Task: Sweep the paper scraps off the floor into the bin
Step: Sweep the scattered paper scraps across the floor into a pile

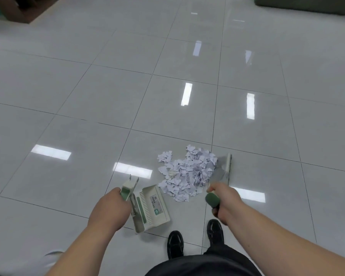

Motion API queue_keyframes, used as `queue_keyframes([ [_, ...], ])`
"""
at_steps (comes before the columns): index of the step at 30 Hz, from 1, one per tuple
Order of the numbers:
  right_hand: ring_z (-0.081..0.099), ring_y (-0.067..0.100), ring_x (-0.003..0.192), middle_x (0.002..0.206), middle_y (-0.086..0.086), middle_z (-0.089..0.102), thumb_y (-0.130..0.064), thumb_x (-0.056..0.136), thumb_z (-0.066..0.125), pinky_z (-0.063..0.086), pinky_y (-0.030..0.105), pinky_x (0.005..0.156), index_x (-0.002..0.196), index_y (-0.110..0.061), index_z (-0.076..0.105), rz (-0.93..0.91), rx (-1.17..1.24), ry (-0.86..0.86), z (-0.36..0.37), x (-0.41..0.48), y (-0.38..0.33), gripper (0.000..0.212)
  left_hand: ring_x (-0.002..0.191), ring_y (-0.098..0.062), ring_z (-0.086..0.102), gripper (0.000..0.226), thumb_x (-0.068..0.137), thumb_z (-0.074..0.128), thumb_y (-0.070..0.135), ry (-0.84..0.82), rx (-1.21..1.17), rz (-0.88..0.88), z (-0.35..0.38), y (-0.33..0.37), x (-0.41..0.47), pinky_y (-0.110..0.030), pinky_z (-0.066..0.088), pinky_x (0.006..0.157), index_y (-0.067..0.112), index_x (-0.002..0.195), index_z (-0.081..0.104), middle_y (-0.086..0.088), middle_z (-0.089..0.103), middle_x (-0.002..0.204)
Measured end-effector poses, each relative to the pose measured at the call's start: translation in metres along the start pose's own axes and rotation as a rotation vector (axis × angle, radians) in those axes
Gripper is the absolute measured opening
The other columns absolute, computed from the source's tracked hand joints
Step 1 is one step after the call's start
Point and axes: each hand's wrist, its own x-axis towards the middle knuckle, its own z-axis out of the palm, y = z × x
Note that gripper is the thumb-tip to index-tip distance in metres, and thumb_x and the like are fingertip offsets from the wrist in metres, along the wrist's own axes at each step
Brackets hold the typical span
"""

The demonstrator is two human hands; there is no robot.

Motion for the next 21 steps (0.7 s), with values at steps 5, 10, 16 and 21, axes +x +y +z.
queue_keyframes([
  [5,0.040,0.021,0.053,0.078,0.012,0.050,-0.007,0.078,0.060,0.031,0.021,0.047,0.083,-0.010,0.055,-0.025,-0.174,0.007,-0.035,0.052,-0.026,0.009,0.072,-0.023,0.059,0.010,0.088,0.048,0.011,0.024,0.019,-0.059,0.018,0.012,0.006,-0.031,0.041,0.058,0.018,0.089,0.055,-0.003,0.063,0.081],
  [10,0.038,0.021,0.052,0.072,0.011,0.051,-0.005,0.076,0.061,0.030,0.021,0.047,0.078,-0.009,0.057,-0.035,-0.311,-0.061,-0.033,0.077,-0.041,0.006,0.072,-0.023,0.059,0.011,0.087,0.049,0.010,0.049,-0.037,-0.140,0.036,0.020,0.007,-0.030,0.040,0.057,0.017,0.091,0.055,-0.004,0.063,0.082],
  [16,0.040,0.024,0.060,0.076,0.013,0.051,0.000,0.073,0.063,0.029,0.023,0.049,0.081,-0.005,0.059,-0.080,-0.482,-0.152,-0.021,0.073,-0.039,0.010,0.068,-0.032,0.064,0.017,0.081,0.048,0.011,0.070,-0.140,-0.226,0.044,0.015,0.009,-0.032,0.049,0.057,0.019,0.092,0.057,-0.008,0.065,0.079],
  [21,0.037,0.023,0.064,0.084,0.012,0.048,0.002,0.069,0.063,0.028,0.024,0.051,0.102,-0.002,0.065,-0.119,-0.533,-0.142,-0.025,0.063,-0.052,0.033,0.068,-0.036,0.063,0.015,0.076,0.046,0.015,0.090,-0.215,-0.285,0.045,0.011,0.011,-0.034,0.052,0.059,0.017,0.086,0.056,-0.011,0.066,0.076],
])
